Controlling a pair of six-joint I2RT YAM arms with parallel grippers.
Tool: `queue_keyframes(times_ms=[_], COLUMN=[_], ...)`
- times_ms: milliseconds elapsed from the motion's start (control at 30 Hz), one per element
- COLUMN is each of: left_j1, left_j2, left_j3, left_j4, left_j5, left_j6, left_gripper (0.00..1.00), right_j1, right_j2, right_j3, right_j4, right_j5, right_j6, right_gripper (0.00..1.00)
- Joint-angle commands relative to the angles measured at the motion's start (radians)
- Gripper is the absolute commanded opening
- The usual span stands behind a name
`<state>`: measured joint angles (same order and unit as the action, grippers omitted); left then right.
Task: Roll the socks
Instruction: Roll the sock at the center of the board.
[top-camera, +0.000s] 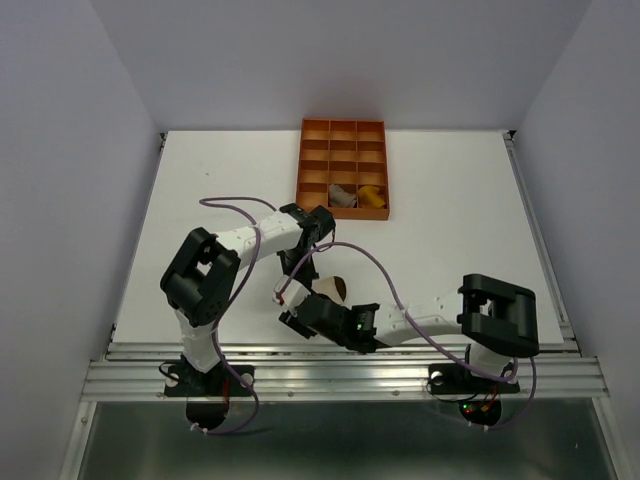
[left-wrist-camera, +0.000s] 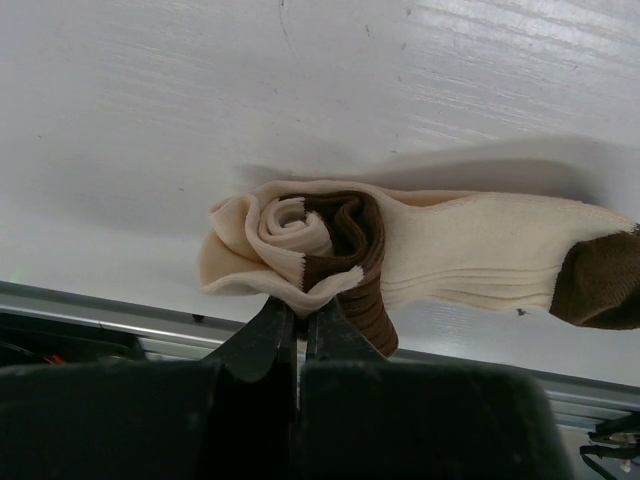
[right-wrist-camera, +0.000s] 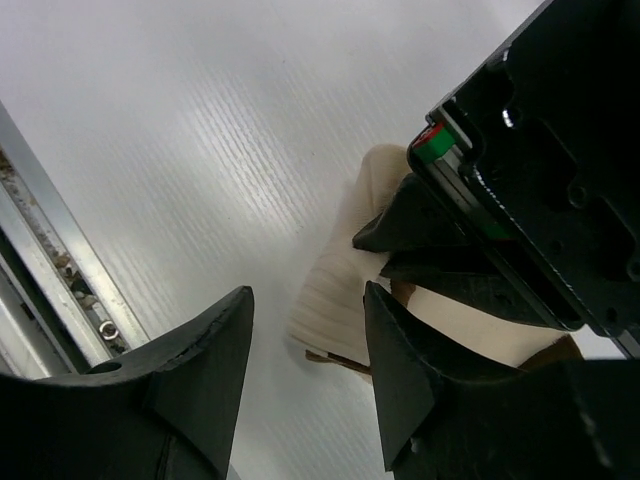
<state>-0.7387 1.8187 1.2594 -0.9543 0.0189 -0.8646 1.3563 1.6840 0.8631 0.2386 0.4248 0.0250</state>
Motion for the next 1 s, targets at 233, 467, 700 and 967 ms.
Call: queue_keyframes(times_ms=[233, 467, 700, 967], left_j1=[-0.007, -0.007, -0.007, -0.007], left_j2=[0.014, 0.005, 0.008, -0.022], left_j3=[0.012, 0.02, 0.02, 0.029], left_j4=[-0.026, -0.024, -0.026, 0.0], left_j5=[0.018, 0.012, 0.013, 0.024], left_j6=[-0.039, -0.059, -0.059, -0.057], left_gripper=[0.0, 0.0, 0.0, 0.0], right_j1=[0.017, 0.017, 0.026, 0.035], right_j2=[0.071, 0.111, 0.14, 0.221], right_j3=[0.065, 0.106, 0.119, 0.14], right_j4=[-0.09, -0.169, -0.261, -0.343], right_j5=[0.127, 0.202, 0.261, 0.295], right_j6=[0.027, 0.036, 0.09, 0.133], right_gripper=[0.53, 0.52, 0.49, 0.26])
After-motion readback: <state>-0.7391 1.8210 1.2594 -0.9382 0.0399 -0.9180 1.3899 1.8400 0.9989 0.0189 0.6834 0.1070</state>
